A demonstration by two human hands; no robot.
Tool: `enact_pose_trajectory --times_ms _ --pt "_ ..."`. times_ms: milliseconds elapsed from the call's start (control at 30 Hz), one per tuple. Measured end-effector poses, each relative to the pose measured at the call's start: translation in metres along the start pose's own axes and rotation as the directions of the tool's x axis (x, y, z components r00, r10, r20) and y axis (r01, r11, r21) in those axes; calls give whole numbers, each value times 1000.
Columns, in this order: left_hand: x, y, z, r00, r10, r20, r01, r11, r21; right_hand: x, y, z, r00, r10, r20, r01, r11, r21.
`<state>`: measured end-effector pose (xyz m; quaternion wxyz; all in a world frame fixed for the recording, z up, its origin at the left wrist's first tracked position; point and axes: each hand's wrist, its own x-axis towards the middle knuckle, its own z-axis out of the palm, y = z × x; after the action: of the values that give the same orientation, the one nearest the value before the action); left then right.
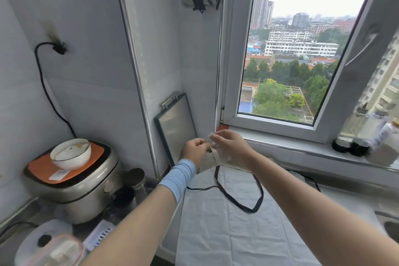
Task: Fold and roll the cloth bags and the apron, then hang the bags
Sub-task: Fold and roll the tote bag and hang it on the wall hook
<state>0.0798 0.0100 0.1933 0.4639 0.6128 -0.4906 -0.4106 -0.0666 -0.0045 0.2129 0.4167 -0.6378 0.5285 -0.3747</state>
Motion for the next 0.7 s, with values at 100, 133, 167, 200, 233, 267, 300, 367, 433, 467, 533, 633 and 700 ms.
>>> enact_pose_trajectory --times_ms 100,133,167,200,233,267,300,367,433,467,533,633,700 --pt "12 23 -1 993 107 -47 -103 991 83 10 -13 -3 993 -88 -77 79 990 -115" --pt "17 31 -2 988 147 -48 -141 984 111 16 -18 -5 986 -102 -133 89 991 -104" --pt "22 40 -2 980 193 -53 -184 972 149 24 -23 -9 977 -112 -183 98 992 -81" --pt "29 49 -2 968 242 -69 -225 955 191 33 -28 -12 968 -125 -219 113 991 -67" --pt "36 59 -2 952 291 -97 -263 936 234 42 -35 -15 961 -137 -241 127 990 -56" --pt "46 71 -2 934 333 -131 -289 917 274 53 -44 -19 955 -141 -262 139 990 -27" --pt "54 83 -2 917 365 -161 -305 902 307 63 -52 -22 948 -146 -284 153 988 2" --pt "74 108 -2 898 387 -208 -318 900 299 85 -71 -31 924 -188 -334 194 981 -13" --pt "94 137 -5 876 415 -246 -360 902 240 111 -93 -42 900 -233 -369 235 971 -41" --pt "104 151 -7 852 460 -251 -409 883 231 123 -105 -48 889 -248 -384 253 967 -38" --pt "123 177 -11 798 565 -211 -506 817 278 146 -127 -60 869 -280 -408 290 956 -38" --pt "149 216 -15 775 609 -172 -549 782 294 180 -159 -78 848 -340 -406 331 939 -93" --pt "162 238 -19 771 611 -181 -553 783 286 198 -177 -87 842 -365 -397 354 929 -105"
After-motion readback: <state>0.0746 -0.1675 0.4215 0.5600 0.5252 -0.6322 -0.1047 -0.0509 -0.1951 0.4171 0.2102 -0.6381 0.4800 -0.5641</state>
